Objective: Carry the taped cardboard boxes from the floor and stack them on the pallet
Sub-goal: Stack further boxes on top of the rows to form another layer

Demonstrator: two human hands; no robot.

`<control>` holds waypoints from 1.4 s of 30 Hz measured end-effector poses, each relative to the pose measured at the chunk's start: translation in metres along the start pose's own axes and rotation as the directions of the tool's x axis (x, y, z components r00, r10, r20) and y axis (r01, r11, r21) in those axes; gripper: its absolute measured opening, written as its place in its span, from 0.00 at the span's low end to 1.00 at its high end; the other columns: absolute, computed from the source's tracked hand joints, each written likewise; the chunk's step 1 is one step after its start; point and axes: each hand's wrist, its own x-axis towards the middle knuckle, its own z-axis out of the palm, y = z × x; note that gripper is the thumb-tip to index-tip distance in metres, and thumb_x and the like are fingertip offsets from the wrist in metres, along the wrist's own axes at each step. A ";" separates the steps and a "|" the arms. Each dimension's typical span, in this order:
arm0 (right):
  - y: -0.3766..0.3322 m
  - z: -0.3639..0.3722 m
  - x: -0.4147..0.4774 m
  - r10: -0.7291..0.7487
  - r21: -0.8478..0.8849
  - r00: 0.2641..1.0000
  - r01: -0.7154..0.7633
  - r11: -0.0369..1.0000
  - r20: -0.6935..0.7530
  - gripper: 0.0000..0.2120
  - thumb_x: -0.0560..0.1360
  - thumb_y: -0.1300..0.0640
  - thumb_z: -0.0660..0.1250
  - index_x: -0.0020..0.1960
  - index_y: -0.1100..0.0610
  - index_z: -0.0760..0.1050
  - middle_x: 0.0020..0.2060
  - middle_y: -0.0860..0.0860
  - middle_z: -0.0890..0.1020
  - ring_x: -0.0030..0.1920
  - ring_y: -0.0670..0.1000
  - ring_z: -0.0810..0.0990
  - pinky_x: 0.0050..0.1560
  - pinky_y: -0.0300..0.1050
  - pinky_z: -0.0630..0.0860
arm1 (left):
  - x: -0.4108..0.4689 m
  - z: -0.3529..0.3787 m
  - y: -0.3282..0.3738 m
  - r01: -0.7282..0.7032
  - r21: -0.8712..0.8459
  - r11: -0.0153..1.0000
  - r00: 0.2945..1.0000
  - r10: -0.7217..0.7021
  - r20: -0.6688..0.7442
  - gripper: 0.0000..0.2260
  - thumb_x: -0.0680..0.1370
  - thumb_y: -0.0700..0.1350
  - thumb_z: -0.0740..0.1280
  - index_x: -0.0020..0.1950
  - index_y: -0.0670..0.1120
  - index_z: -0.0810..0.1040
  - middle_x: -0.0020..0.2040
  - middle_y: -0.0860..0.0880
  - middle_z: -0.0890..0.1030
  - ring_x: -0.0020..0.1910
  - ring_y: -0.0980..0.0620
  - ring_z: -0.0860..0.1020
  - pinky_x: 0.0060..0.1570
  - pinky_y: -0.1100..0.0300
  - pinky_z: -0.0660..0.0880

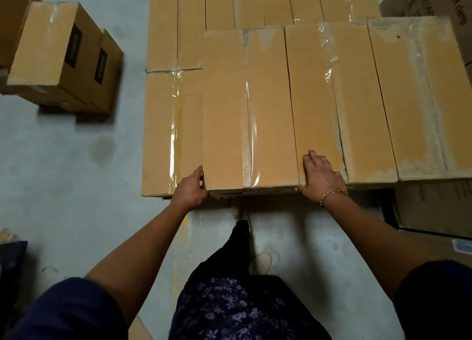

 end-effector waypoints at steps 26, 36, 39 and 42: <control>0.005 0.009 0.008 -0.015 0.063 1.000 0.015 0.998 -0.007 0.46 0.74 0.42 0.72 0.82 0.52 0.49 0.82 0.47 0.48 0.80 0.54 0.52 0.67 0.60 0.72 | 0.002 0.002 -0.003 -0.011 -0.041 0.999 1.000 0.010 -0.011 0.35 0.74 0.40 0.77 0.77 0.55 0.66 0.68 0.46 0.79 0.56 0.45 0.83 0.61 0.49 0.77; 0.010 0.008 -0.005 0.017 0.125 1.000 -0.018 0.992 0.002 0.49 0.73 0.42 0.74 0.82 0.53 0.49 0.82 0.50 0.49 0.80 0.56 0.53 0.74 0.61 0.64 | -0.013 -0.003 0.010 0.040 -0.104 0.994 0.998 -0.045 -0.042 0.38 0.72 0.42 0.79 0.79 0.50 0.65 0.72 0.44 0.76 0.63 0.41 0.79 0.63 0.46 0.77; 0.012 0.010 -0.024 0.050 0.173 0.998 -0.044 0.984 -0.033 0.48 0.73 0.42 0.73 0.82 0.53 0.50 0.82 0.50 0.50 0.80 0.55 0.54 0.75 0.60 0.61 | -0.031 -0.005 0.011 0.024 -0.161 0.987 0.997 -0.036 -0.072 0.40 0.74 0.45 0.78 0.81 0.49 0.61 0.75 0.46 0.72 0.68 0.42 0.76 0.64 0.48 0.76; 0.010 0.010 -0.043 0.058 0.171 0.997 -0.050 0.984 -0.046 0.46 0.74 0.42 0.72 0.82 0.52 0.49 0.82 0.50 0.50 0.80 0.55 0.54 0.76 0.60 0.60 | -0.054 -0.012 0.006 0.004 -0.125 0.992 0.991 -0.021 -0.134 0.38 0.76 0.52 0.75 0.82 0.49 0.60 0.78 0.45 0.69 0.73 0.41 0.70 0.70 0.45 0.71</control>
